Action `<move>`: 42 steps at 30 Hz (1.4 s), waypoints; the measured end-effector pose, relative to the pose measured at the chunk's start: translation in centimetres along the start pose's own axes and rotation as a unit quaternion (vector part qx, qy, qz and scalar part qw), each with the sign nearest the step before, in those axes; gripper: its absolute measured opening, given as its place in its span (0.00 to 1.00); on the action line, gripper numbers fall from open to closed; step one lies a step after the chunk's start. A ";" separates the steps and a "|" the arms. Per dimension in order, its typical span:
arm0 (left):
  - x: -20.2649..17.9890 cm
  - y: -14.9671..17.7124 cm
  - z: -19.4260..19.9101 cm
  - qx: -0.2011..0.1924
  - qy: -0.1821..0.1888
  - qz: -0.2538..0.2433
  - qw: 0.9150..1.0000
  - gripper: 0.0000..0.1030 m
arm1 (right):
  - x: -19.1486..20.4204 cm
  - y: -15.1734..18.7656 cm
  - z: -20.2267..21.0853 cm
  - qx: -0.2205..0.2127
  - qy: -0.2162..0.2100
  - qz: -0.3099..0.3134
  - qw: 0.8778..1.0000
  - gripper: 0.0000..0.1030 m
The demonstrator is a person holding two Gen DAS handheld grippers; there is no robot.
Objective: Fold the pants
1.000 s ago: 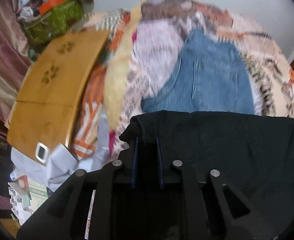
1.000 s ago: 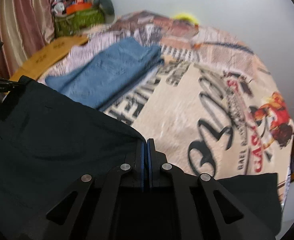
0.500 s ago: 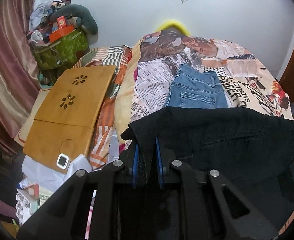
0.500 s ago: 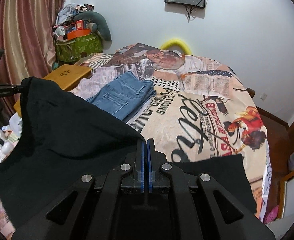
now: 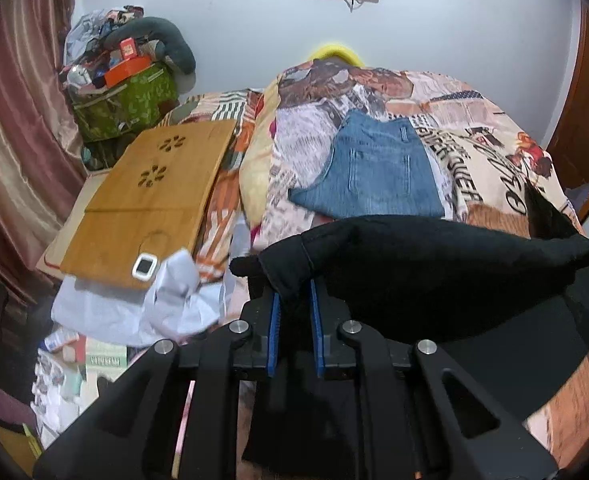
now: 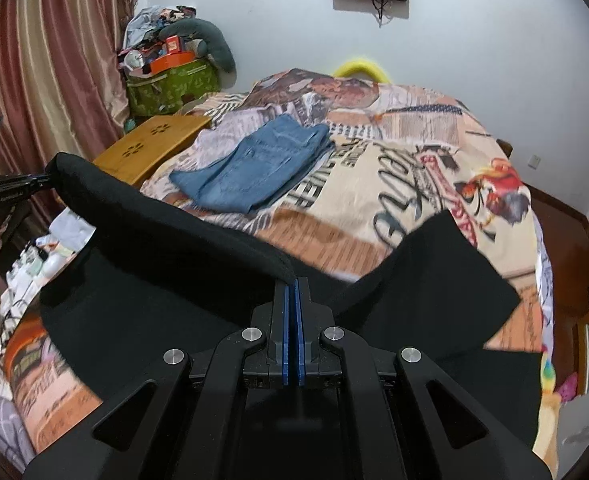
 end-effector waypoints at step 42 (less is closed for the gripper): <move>-5.3 -0.8 0.2 0.021 0.018 -0.011 1.000 0.93 | -4.8 -0.4 4.3 -0.024 0.034 -0.092 0.995 0.51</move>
Point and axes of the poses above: each gripper's, at about its wrist camera, not at the fingertips, and z roughly against the way its jaws point, x to its left, y to its underside, the point moved 10 cm from there along -z, roughly the way its jaws point, and after that the axes turned 3 degrees about -x, right-handed, at the moved point
